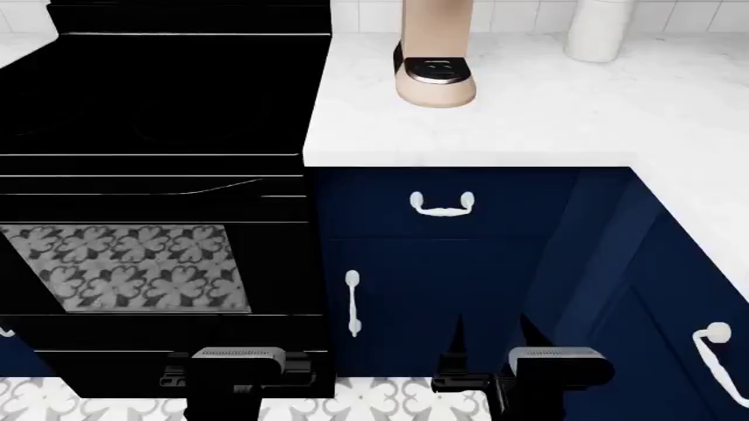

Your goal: Pick the mug from the cabinet, place it under the coffee machine dispenser, and press the start button.

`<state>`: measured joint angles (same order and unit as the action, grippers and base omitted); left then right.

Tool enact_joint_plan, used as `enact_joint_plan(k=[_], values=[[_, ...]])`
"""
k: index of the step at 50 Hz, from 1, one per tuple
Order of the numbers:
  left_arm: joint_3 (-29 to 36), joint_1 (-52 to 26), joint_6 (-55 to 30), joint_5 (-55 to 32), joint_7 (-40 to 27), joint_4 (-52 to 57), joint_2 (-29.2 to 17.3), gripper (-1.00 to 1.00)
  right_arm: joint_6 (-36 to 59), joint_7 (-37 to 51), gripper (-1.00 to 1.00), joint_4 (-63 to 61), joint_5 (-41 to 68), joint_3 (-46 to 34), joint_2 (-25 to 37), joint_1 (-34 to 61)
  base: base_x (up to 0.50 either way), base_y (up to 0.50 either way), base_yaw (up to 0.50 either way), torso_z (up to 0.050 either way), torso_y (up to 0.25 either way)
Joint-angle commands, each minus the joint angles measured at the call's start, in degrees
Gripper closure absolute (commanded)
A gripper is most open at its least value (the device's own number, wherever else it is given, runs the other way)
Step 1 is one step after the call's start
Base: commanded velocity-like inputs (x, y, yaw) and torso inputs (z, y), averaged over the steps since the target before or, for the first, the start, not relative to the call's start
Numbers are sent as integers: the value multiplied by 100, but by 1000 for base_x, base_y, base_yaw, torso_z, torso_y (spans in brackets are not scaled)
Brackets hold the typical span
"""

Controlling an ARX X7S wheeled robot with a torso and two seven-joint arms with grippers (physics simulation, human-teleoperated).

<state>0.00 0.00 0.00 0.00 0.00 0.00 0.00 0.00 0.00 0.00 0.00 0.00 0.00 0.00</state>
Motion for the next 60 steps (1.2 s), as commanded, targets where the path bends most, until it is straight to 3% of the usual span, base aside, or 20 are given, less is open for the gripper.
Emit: enact_joint_plan(k=[1, 12, 17, 24, 33, 35, 40, 45, 48, 53, 60], values=[[103, -1, -20, -99, -97, -3, -92, -100, 57, 84, -100, 7, 142, -101, 88, 15, 0, 0, 0, 0, 0], [329, 167, 207, -401, -106, 171, -319, -100, 207, 187, -100, -23, 597, -223, 264, 54, 0, 0, 0, 26, 0], [219, -137, -654, -655, -169, 1058, -474, -100, 570, 142, -100, -990, 880, -255, 396, -180, 0, 0, 0, 50, 0], [177, -2043, -1498, -647, -421, 919, -537, -100, 2177, 487, -100, -3760, 1279, -58, 715, -64, 0, 0, 0, 50, 0], [291, -4217, -1218, -413, -653, -1078, -475, -100, 4358, 1068, -100, -5912, 2383, 707, 1100, 926, 0, 0, 0, 50, 0], [300, -4655, -1102, -385, -706, -1609, -453, -100, 4295, 1767, -100, -5997, 3070, 632, 1657, 1112, 0, 0, 0, 50, 0], [384, -5950, -465, -266, -807, -3536, -385, -100, 2712, 4582, -100, -5997, 5165, -483, 4297, 1818, 0, 0, 0, 50, 0], [527, -7640, 1289, -62, -987, -7030, -274, -100, 560, 6178, -100, -5999, 5612, -2443, 6495, 3017, 0, 0, 0, 50, 0], [605, -7862, 1272, 26, -1111, -7497, -285, -100, -682, 6769, -100, -5999, 5491, -4121, 7507, 4209, 0, 0, 0, 50, 0], [843, -7948, 1045, 152, -1307, -7498, -317, -100, -1505, 7099, -100, -5999, 5499, -6534, 8204, 6572, 0, 0, 0, 50, 0], [872, -8098, 225, -26, -1039, -7499, -381, -100, -1882, 7064, -100, -6000, 5785, -9253, 8598, 9723, 0, 0, 0, 50, 0]])
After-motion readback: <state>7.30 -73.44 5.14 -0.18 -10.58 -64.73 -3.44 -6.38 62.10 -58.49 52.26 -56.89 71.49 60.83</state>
